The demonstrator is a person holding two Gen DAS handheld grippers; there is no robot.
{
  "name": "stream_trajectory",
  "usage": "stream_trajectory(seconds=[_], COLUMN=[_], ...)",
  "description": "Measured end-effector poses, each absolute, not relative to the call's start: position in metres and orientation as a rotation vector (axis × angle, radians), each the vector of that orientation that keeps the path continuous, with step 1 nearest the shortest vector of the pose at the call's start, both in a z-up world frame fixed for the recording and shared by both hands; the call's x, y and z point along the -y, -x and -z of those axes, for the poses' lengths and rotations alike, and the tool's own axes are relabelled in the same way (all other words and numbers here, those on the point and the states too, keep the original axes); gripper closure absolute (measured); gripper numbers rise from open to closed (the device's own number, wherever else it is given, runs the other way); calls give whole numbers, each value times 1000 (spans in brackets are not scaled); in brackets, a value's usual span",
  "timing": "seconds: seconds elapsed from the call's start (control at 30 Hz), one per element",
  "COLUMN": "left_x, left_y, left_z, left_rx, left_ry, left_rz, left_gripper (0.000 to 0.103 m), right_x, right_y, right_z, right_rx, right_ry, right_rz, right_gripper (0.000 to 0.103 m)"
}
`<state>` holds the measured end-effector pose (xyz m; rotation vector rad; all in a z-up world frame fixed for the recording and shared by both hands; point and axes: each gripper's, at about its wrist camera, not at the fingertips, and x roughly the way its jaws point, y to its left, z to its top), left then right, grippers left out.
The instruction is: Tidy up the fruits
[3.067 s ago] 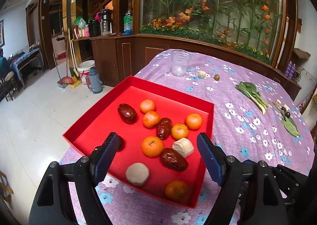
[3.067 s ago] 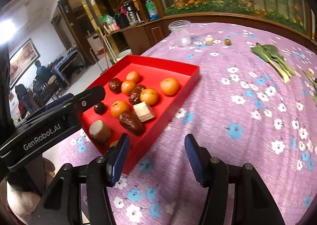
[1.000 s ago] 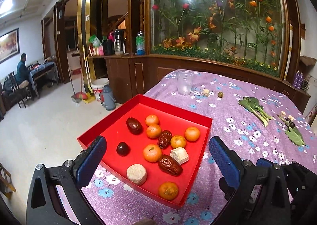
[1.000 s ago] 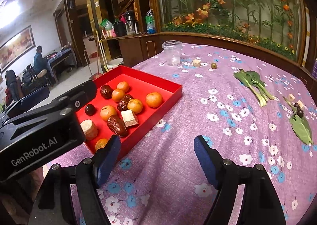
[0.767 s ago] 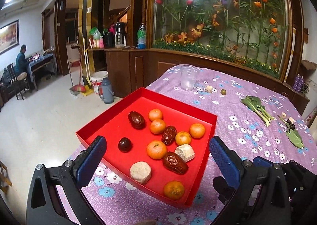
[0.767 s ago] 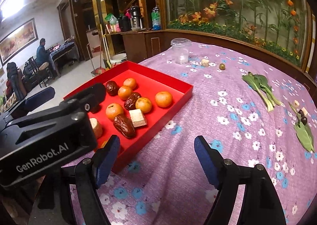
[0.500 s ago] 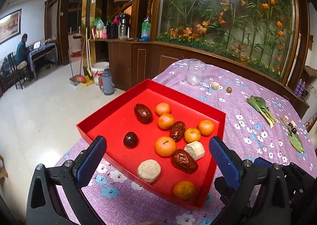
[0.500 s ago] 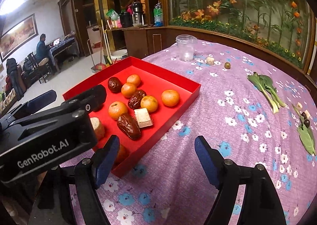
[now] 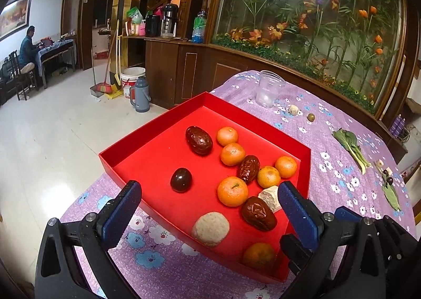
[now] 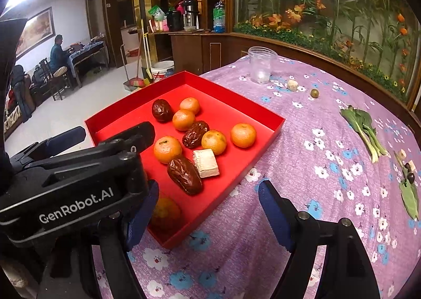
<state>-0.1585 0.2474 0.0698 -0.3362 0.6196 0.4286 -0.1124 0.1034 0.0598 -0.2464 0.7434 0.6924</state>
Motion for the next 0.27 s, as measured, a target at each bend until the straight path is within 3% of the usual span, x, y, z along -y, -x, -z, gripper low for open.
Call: stream_trajectory(seconds=[0.27], left_x=[-250], left_y=[162], left_z=[-73], left_rx=[-628], left_ry=[345], left_rz=[-452], left_gripper=[0], right_x=[-106], right_y=[111], right_z=[-58], right_rx=[-753], right_ry=[239], right_rz=[-702], right_gripper=[20])
